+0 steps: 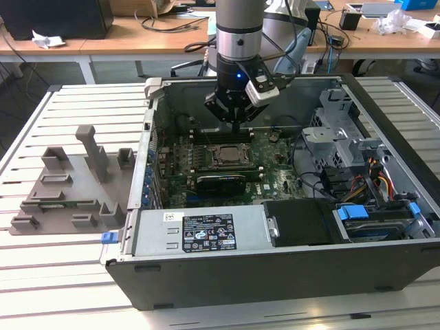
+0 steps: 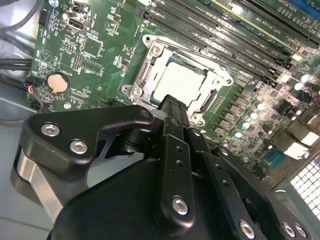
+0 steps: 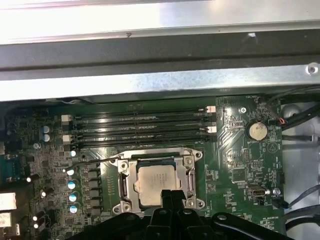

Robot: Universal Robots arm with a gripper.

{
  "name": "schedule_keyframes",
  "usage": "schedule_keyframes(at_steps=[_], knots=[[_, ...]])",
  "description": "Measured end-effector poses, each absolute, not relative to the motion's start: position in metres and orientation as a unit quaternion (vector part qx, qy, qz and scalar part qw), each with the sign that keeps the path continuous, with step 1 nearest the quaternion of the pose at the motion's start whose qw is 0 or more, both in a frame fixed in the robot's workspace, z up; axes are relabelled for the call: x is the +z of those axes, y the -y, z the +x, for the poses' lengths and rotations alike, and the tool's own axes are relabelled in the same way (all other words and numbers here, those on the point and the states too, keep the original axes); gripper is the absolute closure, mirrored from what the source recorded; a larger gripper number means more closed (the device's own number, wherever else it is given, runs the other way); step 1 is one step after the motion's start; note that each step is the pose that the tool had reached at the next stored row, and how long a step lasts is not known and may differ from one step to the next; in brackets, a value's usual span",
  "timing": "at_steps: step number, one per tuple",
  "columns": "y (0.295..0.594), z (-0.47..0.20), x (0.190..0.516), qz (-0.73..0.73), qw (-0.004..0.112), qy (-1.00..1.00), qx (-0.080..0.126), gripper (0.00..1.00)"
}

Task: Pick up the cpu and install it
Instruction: 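Install the first cpu locking lever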

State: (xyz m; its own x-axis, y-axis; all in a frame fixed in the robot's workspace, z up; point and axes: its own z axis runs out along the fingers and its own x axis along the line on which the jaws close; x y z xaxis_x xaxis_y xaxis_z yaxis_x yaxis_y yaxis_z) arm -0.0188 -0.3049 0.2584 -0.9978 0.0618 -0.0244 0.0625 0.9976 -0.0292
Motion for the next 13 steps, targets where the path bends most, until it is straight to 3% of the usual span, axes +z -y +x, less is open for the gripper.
schedule_keyframes(at_steps=[13], knots=[[0.3049,-0.0188,0.2584,-0.054,0.013,-0.998,-0.014,0.89]])
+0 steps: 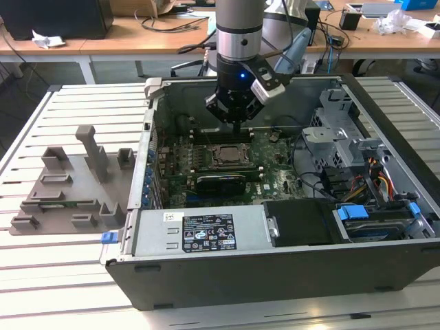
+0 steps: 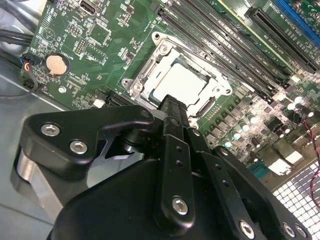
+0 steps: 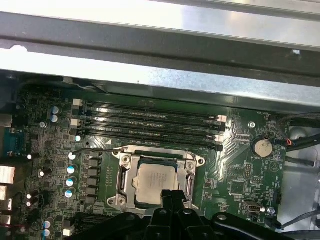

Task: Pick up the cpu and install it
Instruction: 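Install the first cpu locking lever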

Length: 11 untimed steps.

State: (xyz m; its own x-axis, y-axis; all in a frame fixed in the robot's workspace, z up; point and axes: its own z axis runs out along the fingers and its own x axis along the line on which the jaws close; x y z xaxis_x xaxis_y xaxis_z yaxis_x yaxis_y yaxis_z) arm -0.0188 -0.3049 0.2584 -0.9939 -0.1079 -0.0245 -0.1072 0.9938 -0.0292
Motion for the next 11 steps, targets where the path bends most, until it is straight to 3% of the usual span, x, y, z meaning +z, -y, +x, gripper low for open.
schedule_keyframes(at_steps=[11], knots=[[0.3049,-0.0188,0.2584,-0.094,0.014,-0.995,-0.013,0.89]])
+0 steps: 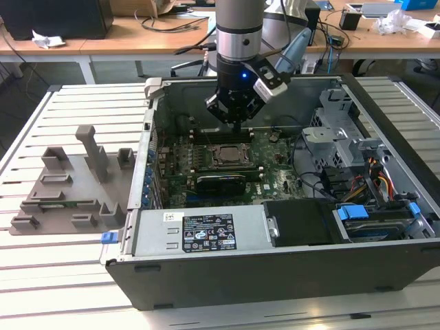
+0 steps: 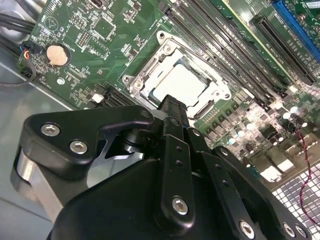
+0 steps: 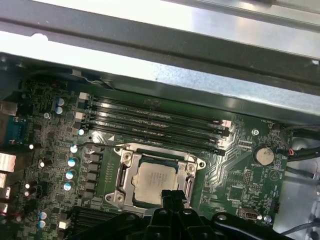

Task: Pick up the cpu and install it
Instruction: 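Install the first cpu locking lever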

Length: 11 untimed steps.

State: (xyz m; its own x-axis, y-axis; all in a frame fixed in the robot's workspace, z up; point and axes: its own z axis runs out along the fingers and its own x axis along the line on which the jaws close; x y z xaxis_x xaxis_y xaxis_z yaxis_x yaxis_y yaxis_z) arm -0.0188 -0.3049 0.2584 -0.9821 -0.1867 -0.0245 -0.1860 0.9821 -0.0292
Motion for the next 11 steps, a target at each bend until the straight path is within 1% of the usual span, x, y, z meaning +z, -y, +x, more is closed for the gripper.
schedule_keyframes(at_steps=[11], knots=[[0.3048,-0.0192,0.2584,-0.117,0.014,-0.993,-0.013,0.89]])
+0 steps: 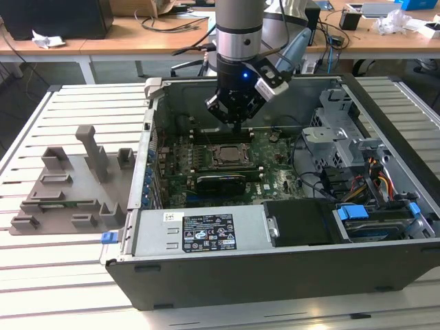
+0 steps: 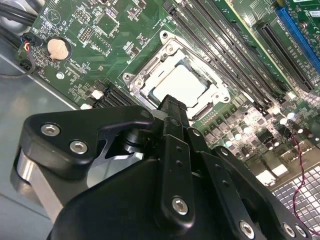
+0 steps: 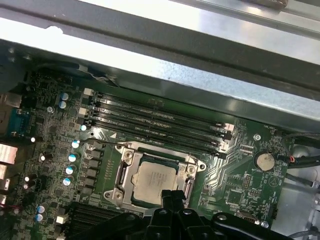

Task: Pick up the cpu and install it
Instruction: 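Install the first cpu locking lever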

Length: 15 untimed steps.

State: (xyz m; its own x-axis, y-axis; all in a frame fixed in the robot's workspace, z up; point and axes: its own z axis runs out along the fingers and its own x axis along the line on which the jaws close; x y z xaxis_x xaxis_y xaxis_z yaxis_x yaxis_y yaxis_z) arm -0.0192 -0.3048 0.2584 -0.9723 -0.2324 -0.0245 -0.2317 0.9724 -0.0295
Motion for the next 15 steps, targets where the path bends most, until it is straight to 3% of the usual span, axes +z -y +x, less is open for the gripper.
schedule_keyframes(at_steps=[15], knots=[[0.304,-0.022,0.282,-0.06,0.014,-0.998,-0.015,0.89]])
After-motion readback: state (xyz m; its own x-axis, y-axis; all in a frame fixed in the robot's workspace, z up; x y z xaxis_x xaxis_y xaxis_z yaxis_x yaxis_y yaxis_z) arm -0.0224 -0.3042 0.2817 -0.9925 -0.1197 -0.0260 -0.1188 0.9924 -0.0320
